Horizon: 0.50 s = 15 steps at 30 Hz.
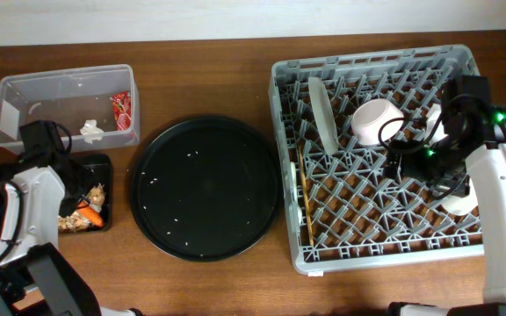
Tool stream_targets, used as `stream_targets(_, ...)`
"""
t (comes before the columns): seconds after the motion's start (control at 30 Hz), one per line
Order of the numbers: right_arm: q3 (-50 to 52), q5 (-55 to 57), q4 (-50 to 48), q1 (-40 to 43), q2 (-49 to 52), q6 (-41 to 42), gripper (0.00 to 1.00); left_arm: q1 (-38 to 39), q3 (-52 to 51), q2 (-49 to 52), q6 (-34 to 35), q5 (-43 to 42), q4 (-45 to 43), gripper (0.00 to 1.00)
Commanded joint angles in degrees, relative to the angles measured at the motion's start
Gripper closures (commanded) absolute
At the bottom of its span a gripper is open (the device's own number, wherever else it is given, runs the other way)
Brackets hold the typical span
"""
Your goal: Sort waste into correct bins and load items into the dishwasher rack
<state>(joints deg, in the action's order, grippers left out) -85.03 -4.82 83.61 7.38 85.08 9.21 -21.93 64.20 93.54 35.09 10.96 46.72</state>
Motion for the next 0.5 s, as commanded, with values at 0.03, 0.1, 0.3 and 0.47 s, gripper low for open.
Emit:
stream_targets(0.03,0.2,0.2,-0.2,0.2,-0.2,0.0,0.01,2.0,6.8,-2.4,-6.3,-11.0,5.0,0.54)
stream_targets(0.1,0.2,-4.4,-2.1,0.1,-0.2,0.0,0.01,7.1,7.0,-4.1,-10.6,-16.0,5.4,0.54)
stream_targets(0.3,0.2,-20.6,-7.1,-0.3,0.0,-11.9,0.01,29.0,10.0,-4.3,-23.0,-15.7,11.0,0.3)
stream_targets(0.47,0.2,-8.9,-1.9,-1.7,2.0,-11.0,0.01,27.3,26.5,-3.2,-25.4,-15.6,32.4,0.06)
